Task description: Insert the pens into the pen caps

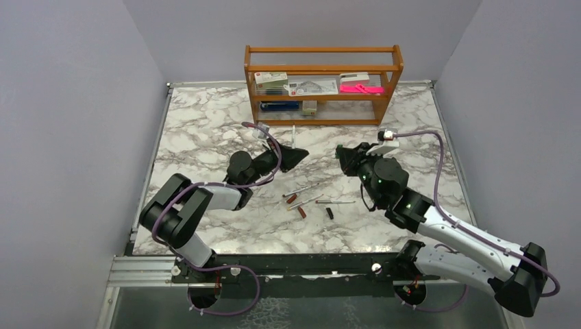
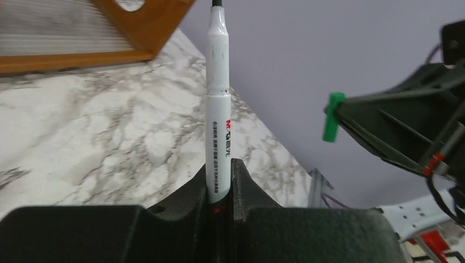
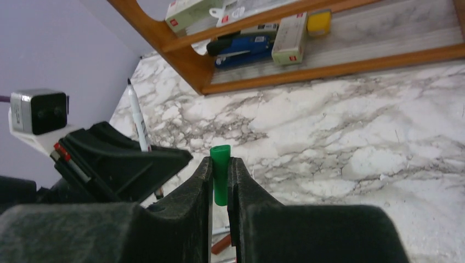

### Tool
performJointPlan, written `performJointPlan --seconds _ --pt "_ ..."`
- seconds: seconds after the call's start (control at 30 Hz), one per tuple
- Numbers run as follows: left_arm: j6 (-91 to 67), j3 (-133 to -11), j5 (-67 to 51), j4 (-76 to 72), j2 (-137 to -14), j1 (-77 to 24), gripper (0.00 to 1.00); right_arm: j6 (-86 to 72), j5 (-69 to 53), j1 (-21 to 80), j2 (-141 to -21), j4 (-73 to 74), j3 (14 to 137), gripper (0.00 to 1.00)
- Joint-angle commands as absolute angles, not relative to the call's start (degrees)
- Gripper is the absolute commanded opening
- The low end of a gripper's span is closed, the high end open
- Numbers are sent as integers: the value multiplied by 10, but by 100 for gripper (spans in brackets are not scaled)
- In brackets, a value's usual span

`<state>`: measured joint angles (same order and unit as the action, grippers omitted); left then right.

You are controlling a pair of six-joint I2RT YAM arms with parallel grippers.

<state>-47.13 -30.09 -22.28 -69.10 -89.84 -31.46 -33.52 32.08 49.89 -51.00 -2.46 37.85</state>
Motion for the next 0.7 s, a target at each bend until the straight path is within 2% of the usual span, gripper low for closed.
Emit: performJointPlan --seconds 0.0,0.47,0.67 --pt "-548 -309 -317 -837 -934 -339 0 -294 257 455 -522 -115 394 1" --pt "-621 -317 -325 -956 -1027 -418 0 -259 215 437 -558 -212 395 1" --pt "-603 -331 -334 -946 -1046 -434 0 -251 194 436 -559 -220 393 1"
